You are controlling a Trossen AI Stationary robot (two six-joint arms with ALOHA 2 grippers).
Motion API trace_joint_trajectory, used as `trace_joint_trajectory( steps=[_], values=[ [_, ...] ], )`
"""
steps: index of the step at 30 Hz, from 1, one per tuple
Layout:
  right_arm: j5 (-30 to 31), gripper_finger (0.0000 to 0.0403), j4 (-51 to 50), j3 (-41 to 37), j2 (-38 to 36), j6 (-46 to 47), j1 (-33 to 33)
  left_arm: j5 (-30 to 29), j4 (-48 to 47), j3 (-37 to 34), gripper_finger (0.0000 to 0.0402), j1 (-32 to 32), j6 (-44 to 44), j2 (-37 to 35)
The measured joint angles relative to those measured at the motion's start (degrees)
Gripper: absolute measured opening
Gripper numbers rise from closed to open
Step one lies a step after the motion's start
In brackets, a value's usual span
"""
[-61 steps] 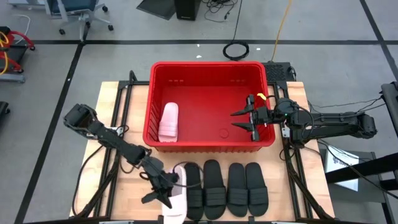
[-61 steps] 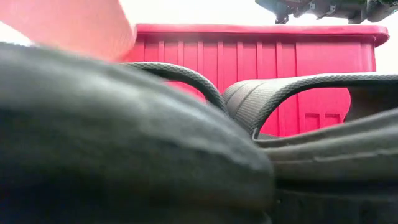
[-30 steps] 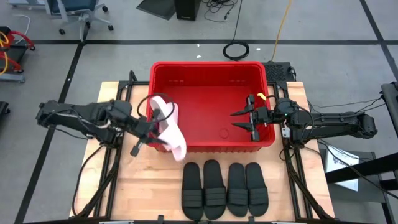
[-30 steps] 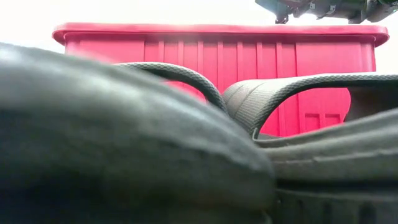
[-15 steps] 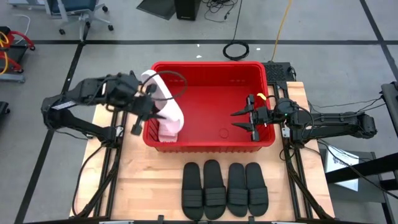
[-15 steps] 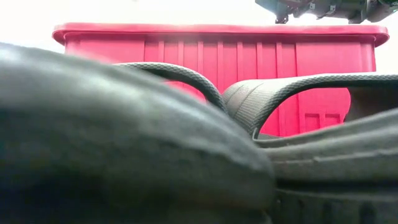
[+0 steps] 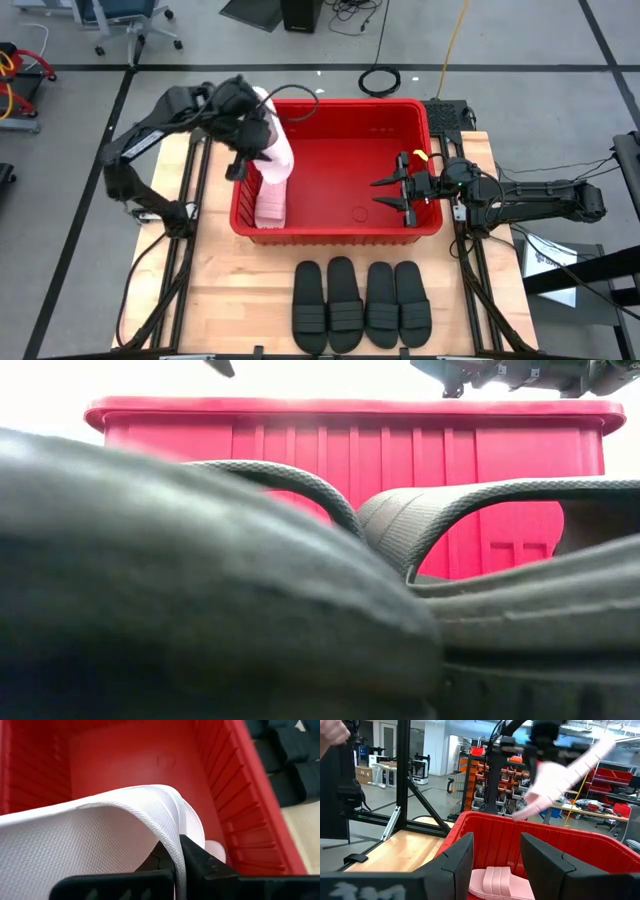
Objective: Pick and place slides into bin
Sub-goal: Put the pink slide into the red bin
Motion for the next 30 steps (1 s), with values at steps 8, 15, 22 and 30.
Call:
trace_joint_trajectory(
  steps=[8,15,22,30],
  values=[
    [0.0,0.015,0.0,0.0,0.0,0.0,0.0,5.3,-6.7,0.4,0.0025,8.7,6.4,9.3],
    [0.0,0.015,0.0,0.0,0.0,0.0,0.0,6.4,-8.0,0.4,0.0005,13.5,8.8,17.9],
    [0.0,0.015,-0.2,0.0,0.0,0.0,0.0,9.6,-8.0,0.3,0.0023,14.0,10.2,24.9],
    [0.0,0.015,-1.5,0.0,0.0,0.0,0.0,10.1,-8.2,-7.4,0.0034,12.5,10.3,27.4]
  ],
)
